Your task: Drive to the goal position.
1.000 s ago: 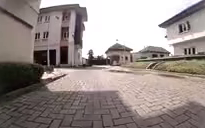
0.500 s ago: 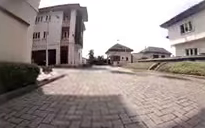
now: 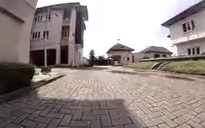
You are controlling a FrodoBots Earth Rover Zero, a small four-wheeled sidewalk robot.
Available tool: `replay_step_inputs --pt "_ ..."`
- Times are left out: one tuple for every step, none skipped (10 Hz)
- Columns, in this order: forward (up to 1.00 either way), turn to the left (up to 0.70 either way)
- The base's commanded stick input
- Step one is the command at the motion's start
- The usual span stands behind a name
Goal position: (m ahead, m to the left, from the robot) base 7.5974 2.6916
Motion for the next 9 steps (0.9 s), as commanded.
replay_step_inputs --pt "0.5 0.0" --pt "0.5 0.0" --pt "0.5 0.0" --pt "0.5 0.0" --pt "0.5 0.0" --pt "0.5 0.0" --pt "0.5 0.0" --pt "0.5 0.0" --pt "0.5 0.0"
